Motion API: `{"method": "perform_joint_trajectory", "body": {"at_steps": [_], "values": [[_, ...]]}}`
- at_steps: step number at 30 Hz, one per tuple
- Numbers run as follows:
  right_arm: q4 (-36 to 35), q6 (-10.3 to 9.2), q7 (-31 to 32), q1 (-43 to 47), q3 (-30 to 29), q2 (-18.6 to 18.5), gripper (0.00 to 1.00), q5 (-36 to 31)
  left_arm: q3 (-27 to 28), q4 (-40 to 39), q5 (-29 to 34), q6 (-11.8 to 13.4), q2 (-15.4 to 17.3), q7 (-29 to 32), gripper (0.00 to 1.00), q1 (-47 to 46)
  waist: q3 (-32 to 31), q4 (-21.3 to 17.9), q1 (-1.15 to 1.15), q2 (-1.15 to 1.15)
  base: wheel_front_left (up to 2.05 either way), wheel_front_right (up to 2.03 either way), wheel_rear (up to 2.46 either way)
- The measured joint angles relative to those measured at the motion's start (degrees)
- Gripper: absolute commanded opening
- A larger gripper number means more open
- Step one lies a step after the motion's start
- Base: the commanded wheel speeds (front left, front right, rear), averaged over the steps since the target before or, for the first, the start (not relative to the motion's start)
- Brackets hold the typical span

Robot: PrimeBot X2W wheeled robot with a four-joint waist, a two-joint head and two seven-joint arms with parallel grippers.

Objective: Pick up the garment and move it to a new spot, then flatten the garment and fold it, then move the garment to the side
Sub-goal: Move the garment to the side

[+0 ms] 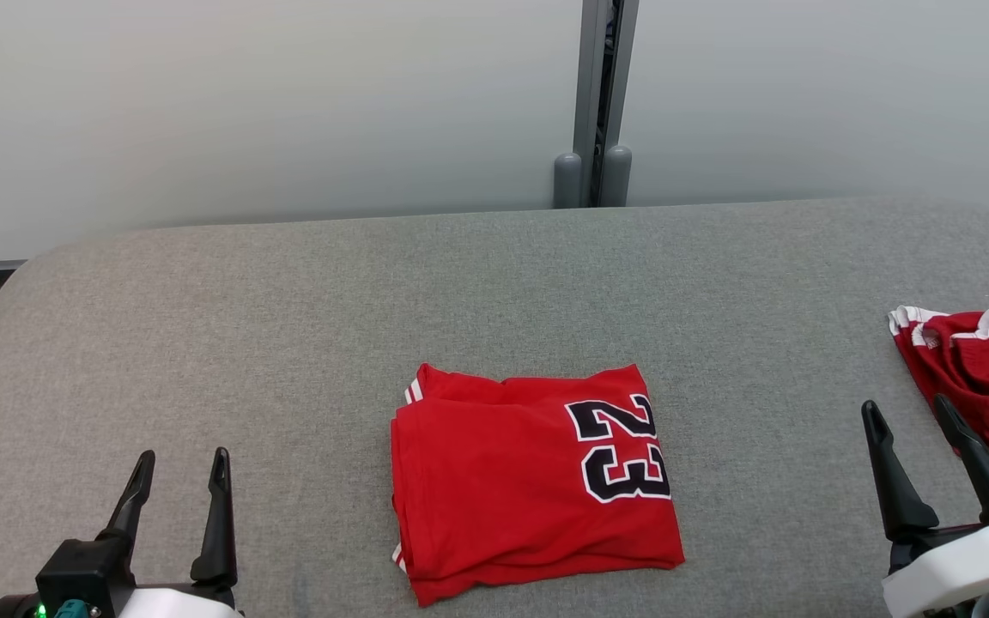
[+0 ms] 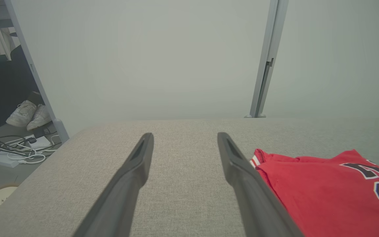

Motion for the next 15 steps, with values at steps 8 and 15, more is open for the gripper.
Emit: {"method": "perform_joint_trajectory", "body": {"at_steps": [8,15], "values": [[0.4,0.0,-0.2,-0.02,-0.34,-0.01,1.0,-0.33,-0.45,-0.04,0.0,0.08,0.26,0.03,1.0,-0.14,0.11,0.16,0.0,0.0,0.0,0.0,0.0],[0.88,0.0,-0.44,-0.04,-0.71,0.1,1.0,-0.55,-1.16,-0.14,0.0,0.08,0.27,0.04,1.0,-0.58,0.52,0.68,0.0,0.0,0.0,0.0,0.0]]}}
